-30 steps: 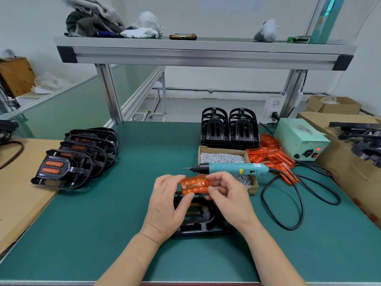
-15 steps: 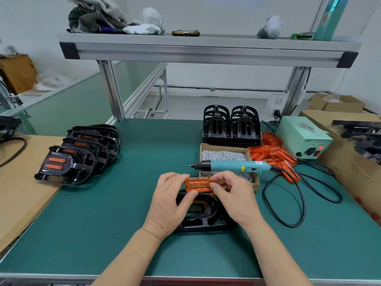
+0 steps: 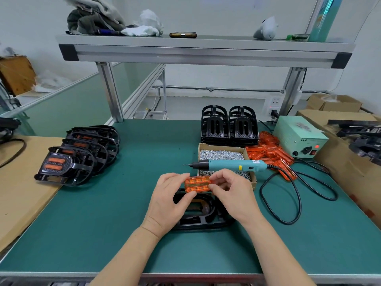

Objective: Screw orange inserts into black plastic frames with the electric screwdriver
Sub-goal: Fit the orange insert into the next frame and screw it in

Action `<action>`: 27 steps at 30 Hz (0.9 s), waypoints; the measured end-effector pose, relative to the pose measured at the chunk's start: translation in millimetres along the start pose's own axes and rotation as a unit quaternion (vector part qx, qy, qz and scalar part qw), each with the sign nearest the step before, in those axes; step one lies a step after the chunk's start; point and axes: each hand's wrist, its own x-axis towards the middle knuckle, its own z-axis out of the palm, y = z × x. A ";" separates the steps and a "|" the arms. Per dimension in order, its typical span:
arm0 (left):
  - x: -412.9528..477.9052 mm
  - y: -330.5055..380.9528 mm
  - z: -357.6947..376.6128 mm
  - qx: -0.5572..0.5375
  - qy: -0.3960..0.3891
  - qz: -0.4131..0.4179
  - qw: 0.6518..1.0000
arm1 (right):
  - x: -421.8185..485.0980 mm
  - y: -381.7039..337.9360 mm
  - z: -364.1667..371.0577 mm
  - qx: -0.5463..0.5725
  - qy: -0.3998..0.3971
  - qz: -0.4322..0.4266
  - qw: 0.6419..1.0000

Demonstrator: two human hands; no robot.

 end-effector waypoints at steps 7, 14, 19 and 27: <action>-2.5 -0.8 -6.1 -0.107 0.035 -0.131 0.985 | -0.4 0.1 2.3 -0.071 0.008 -0.017 0.997; 3.3 -17.3 -14.7 -0.308 0.117 -0.350 0.877 | -7.1 -7.4 8.1 -0.090 -0.013 -0.016 0.996; 2.4 -17.3 -12.8 -0.294 0.073 -0.335 0.892 | -17.0 -7.9 19.6 -0.165 -0.051 -0.016 0.985; 1.3 -10.4 -14.2 -0.208 -0.060 -0.294 0.931 | -15.7 -18.1 22.0 -0.295 -0.081 -0.039 0.951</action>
